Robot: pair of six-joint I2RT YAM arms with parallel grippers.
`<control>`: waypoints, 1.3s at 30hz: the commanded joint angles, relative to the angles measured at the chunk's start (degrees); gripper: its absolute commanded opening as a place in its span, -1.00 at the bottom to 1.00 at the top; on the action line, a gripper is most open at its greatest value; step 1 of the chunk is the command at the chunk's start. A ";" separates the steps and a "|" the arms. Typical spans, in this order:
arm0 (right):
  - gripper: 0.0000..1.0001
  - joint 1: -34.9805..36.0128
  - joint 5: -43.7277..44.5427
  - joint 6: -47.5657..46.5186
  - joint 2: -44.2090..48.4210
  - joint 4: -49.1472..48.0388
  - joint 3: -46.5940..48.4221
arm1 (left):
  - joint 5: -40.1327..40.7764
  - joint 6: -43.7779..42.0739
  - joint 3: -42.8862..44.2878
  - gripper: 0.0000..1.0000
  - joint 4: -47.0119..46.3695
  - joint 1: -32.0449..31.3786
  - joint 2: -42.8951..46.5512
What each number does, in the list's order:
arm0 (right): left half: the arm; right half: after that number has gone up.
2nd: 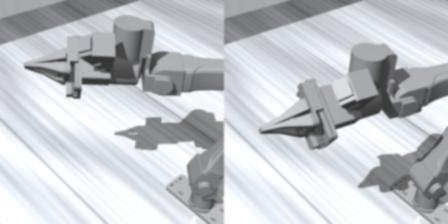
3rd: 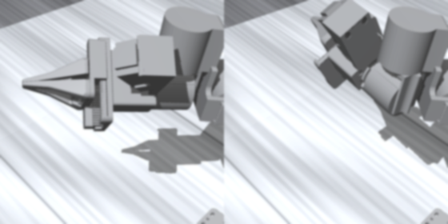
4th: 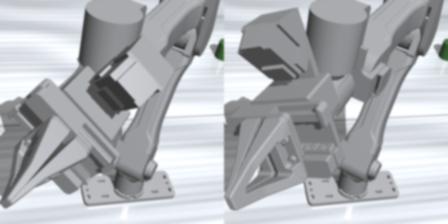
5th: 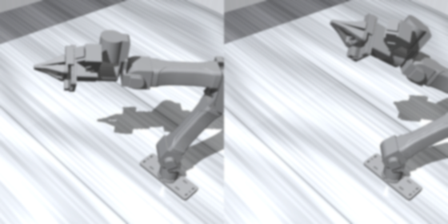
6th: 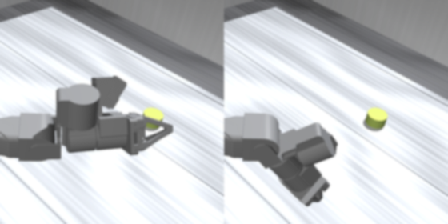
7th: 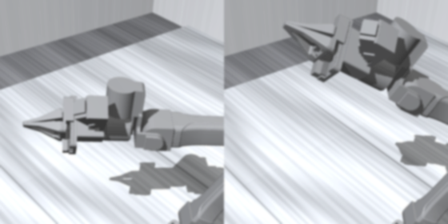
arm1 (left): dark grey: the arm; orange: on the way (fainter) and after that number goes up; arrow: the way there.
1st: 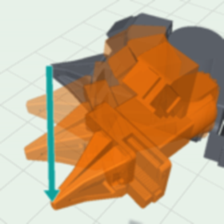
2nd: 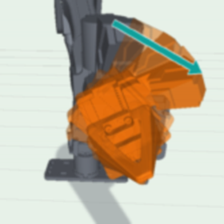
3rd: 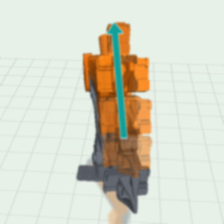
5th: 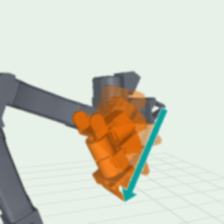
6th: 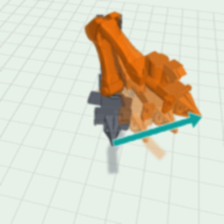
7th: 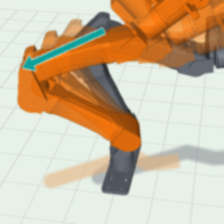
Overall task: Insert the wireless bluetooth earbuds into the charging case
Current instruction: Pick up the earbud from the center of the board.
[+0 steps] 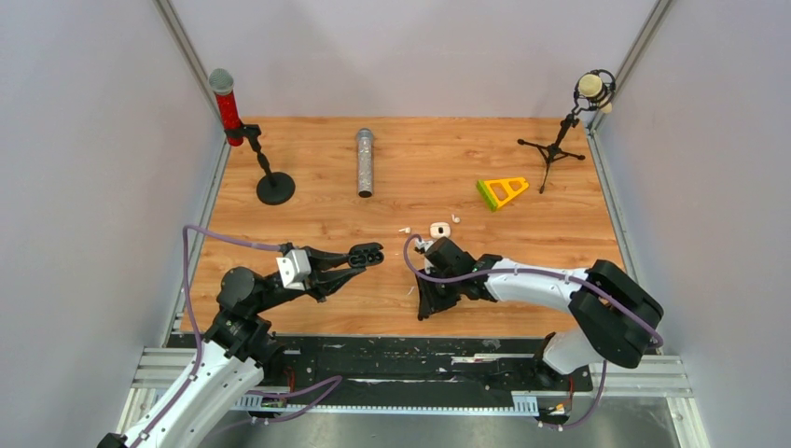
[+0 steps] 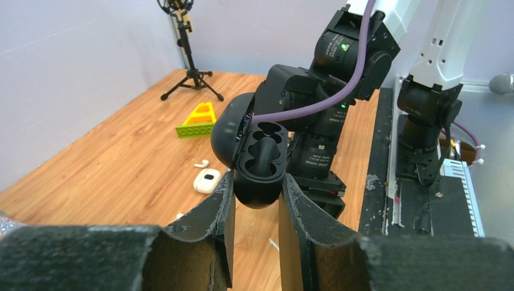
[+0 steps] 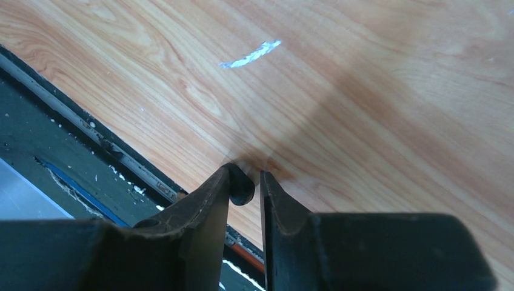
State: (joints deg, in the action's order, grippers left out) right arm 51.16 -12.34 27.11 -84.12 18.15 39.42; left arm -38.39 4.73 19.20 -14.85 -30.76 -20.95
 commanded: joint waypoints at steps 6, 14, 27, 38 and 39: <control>-0.45 3.69 0.89 3.37 -1.25 2.25 -2.85 | -0.81 -1.19 1.24 -1.00 -2.28 0.18 0.87; -0.69 4.74 2.04 4.77 -0.58 1.37 -4.21 | -1.16 -1.45 1.16 -1.00 -2.09 0.18 1.06; -0.98 -0.22 1.39 3.30 15.26 0.42 -1.73 | 0.13 -0.39 1.36 -1.00 -2.42 0.19 0.83; -1.00 -8.13 15.96 11.01 29.35 -20.48 -15.70 | 1.51 0.09 1.05 -1.00 -3.43 0.16 0.60; -1.00 -8.71 19.43 11.46 28.45 -21.31 -15.46 | 1.44 0.10 1.07 -1.00 -3.38 0.17 0.50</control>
State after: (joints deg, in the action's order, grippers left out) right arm 42.98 -5.63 34.48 -54.11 8.10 27.42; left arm -37.65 4.62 19.20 -15.38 -30.76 -20.36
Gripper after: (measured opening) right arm 0.211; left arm 0.325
